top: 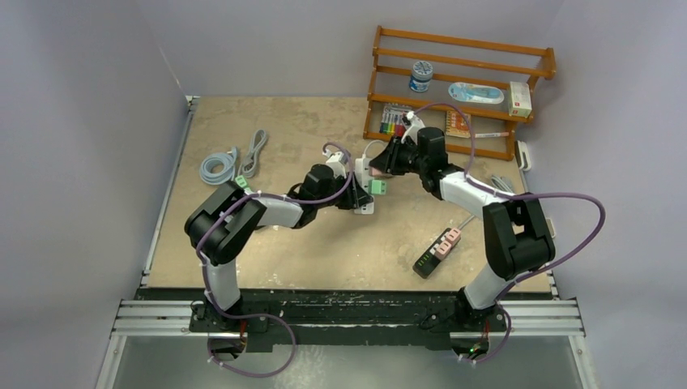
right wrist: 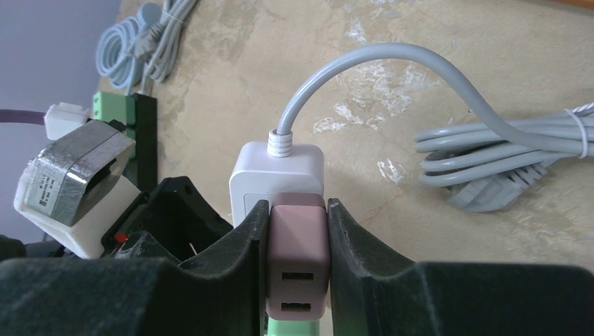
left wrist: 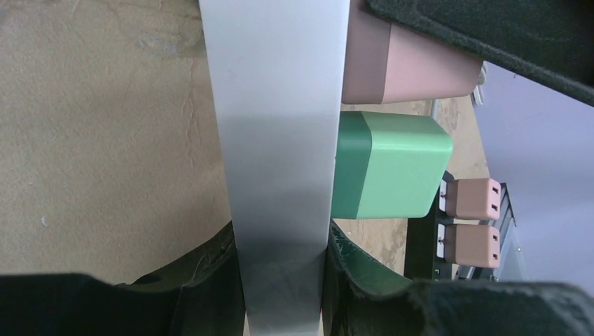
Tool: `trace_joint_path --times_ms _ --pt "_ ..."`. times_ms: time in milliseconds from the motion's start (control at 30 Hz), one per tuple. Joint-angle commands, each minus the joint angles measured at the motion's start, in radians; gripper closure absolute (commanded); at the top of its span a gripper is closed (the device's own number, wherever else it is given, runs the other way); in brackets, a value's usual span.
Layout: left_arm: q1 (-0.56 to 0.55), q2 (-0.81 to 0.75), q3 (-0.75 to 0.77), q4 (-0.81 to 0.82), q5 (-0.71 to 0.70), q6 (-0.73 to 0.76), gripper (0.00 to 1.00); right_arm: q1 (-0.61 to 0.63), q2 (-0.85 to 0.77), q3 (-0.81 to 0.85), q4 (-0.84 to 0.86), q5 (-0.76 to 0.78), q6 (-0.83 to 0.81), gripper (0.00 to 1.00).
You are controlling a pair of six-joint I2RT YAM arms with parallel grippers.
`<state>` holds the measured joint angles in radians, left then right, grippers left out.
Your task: Pull the plug off the socket
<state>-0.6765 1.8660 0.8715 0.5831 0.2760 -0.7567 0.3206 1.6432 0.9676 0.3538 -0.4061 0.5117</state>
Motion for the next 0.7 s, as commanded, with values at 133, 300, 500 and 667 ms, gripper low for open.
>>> trace_joint_path --times_ms 133,300,500,667 --pt "-0.005 0.011 0.051 -0.122 -0.063 0.018 1.0 0.158 -0.167 0.188 -0.082 0.296 -0.301 1.0" --pt "-0.005 0.035 0.073 -0.176 -0.079 0.025 1.0 0.256 -0.226 0.189 -0.056 0.575 -0.362 1.0" --pt "0.009 0.043 0.069 -0.217 -0.062 0.033 1.0 0.292 -0.254 0.162 0.013 0.566 -0.315 1.0" --pt "0.003 -0.009 0.053 -0.2 0.065 0.097 1.0 0.194 -0.112 0.285 0.023 0.238 -0.246 1.0"
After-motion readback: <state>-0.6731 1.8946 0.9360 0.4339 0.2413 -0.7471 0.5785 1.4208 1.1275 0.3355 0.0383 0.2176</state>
